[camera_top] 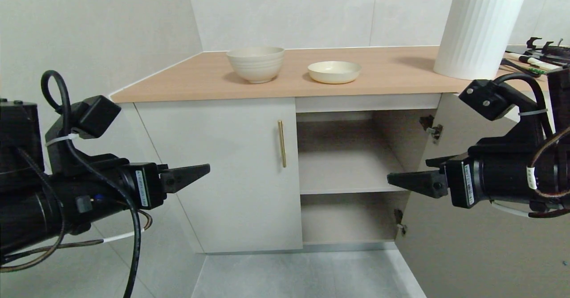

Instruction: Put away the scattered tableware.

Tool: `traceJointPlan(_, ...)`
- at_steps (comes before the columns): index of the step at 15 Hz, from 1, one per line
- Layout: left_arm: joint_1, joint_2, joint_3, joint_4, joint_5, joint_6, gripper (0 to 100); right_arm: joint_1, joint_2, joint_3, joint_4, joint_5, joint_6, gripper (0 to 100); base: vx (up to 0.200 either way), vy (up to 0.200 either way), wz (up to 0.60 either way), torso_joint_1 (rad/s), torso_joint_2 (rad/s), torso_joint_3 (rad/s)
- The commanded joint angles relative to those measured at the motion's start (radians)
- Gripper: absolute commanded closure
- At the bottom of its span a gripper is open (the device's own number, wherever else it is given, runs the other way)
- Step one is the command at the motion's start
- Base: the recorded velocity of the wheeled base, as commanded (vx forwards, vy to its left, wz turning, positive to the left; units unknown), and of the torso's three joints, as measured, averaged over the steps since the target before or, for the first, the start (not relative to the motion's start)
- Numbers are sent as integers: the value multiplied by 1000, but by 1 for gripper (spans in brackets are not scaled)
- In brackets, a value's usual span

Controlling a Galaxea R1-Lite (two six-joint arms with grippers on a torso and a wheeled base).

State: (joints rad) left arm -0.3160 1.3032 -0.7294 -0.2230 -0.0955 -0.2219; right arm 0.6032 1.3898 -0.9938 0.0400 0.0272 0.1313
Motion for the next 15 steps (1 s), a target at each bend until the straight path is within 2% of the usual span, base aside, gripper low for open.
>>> traceJointPlan(1,-2,-9,-12,-1,-1,-1,0,4,-5,-16,6,0,11,0,0,0,0,0,0,0)
traceJointPlan(5,-2,-24,-12,-1,0,-2,0,18,-2,-60,80,-1,41,0,0,0,0,0,0,0)
traceJointPlan(11,-2,-36,-10,4,-6,-2,0,20,3,-58,80,0,42,0,0,0,0,0,0,0)
traceJointPlan(15,-2,-39,-12,4,-6,-2,0,24,6,-58,81,-1,44,0,200,0,0,0,5,4)
